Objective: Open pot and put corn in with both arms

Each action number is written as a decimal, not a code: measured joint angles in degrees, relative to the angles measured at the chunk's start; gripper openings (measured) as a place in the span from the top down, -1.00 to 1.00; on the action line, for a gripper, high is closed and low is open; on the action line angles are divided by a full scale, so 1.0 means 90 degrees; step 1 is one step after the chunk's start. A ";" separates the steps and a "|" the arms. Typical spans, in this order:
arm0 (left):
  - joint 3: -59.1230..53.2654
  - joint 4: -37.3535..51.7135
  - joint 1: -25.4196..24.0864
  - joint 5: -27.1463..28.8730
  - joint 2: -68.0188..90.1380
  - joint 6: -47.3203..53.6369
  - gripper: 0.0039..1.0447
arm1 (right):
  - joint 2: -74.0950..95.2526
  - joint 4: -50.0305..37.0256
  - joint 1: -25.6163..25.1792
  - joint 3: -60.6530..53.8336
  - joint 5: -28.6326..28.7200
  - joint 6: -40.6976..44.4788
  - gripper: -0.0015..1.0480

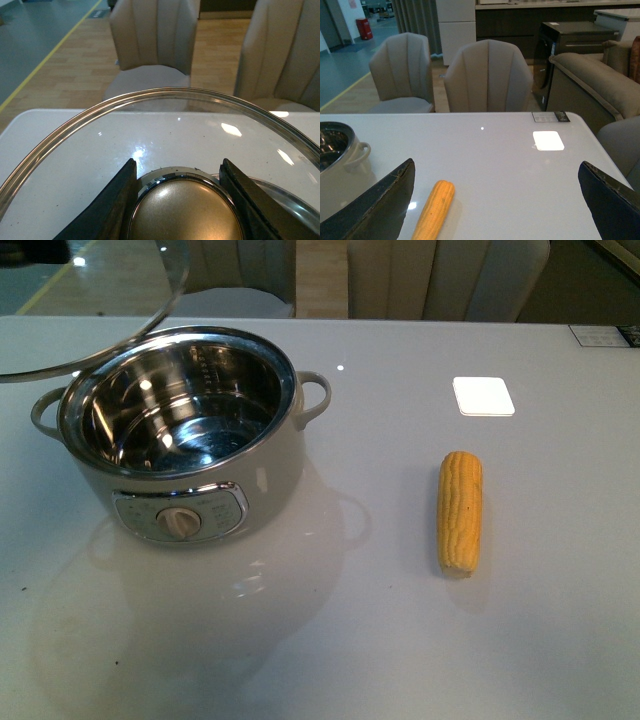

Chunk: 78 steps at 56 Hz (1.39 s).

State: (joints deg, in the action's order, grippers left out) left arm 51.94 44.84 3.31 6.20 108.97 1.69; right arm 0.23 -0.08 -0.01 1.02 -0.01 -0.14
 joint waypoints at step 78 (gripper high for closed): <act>0.0087 0.2958 -0.3104 -0.1027 0.3466 -0.0206 0.18 | 0.0000 0.0000 0.0000 0.0000 0.0000 0.0000 -0.83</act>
State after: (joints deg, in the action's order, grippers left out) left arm 52.73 71.46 -24.62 -3.05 140.16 -0.16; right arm 0.23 -0.08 -0.01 1.02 -0.01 -0.14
